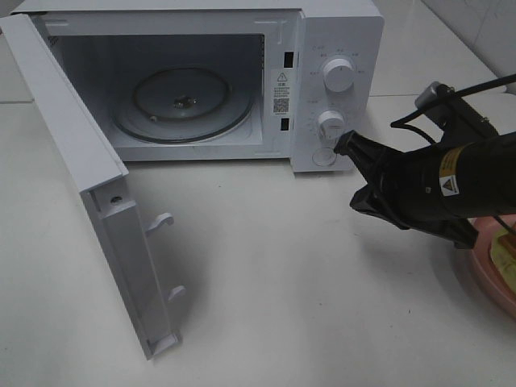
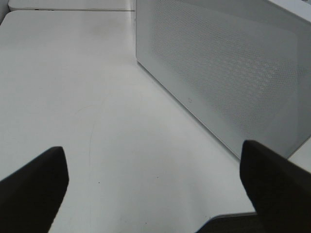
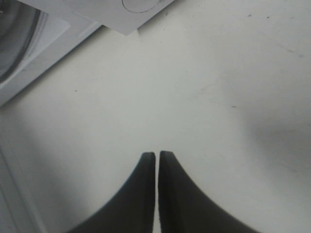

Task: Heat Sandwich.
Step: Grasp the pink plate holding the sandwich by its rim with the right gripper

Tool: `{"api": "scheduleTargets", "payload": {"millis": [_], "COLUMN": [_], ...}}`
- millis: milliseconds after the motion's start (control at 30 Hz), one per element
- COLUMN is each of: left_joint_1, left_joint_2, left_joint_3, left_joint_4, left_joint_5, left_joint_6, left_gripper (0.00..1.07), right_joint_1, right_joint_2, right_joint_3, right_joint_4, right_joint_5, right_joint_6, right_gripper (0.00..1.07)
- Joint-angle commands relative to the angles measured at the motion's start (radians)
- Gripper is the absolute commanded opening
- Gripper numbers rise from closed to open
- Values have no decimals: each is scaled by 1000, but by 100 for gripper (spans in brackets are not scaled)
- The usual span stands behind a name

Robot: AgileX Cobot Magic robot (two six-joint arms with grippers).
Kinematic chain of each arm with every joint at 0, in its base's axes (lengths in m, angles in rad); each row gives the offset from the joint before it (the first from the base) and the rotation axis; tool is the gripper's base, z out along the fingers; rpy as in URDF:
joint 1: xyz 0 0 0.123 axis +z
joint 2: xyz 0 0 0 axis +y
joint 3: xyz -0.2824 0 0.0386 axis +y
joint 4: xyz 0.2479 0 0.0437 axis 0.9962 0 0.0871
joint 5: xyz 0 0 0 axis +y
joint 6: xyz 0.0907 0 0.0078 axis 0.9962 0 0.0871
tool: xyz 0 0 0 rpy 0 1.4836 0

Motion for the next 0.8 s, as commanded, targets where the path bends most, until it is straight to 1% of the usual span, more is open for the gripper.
{"api": "scheduleTargets", "payload": {"millis": [33,67,167,200,233,300,333,367,467,500,533,600,800], "left_joint_1": [1,1,1,1,1,1,1,1,1,1,1,1,1], "left_joint_2": [-22,-22,-22,-22,-22,-22,-22,-22,-22,-22,-22,-22,-22], "left_joint_3": [0,0,0,0,0,0,0,0,0,0,0,0,0], "left_joint_4": [-7,-7,-7,-7,-7,-7,-7,-7,-7,-7,-7,-7,-7], "left_joint_5": [-3,-3,-3,-3,-3,-3,-3,-3,-3,-3,-3,-3,-3], "left_joint_6": [-5,-5,-5,-5,-5,-5,-5,-5,-5,-5,-5,-5,-5], "left_gripper": [88,88,88,88,88,88,88,88,88,88,88,88,88], "right_joint_1": [-6,-6,-6,-6,-6,-6,-6,-6,-6,-6,-6,-6,-6], "right_joint_2": [-27,-43,-55,-55,-61,-63,-63,-63,-63,-63,-63,-63,-63], "right_joint_3": [-2,-22,-66,-66,-108,-146,-146,-173,-201,-201,-215,-225,-231], "right_joint_4": [-17,6,65,65,112,145,145,156,147,147,131,128,105], "right_joint_5": [76,171,308,308,399,475,475,544,631,631,671,704,757], "right_joint_6": [-75,-167,-366,-366,-519,-647,-647,-761,-911,-911,-988,-1028,-1059], "right_gripper": [2,2,3,3,3,4,4,4,5,5,5,6,8]}}
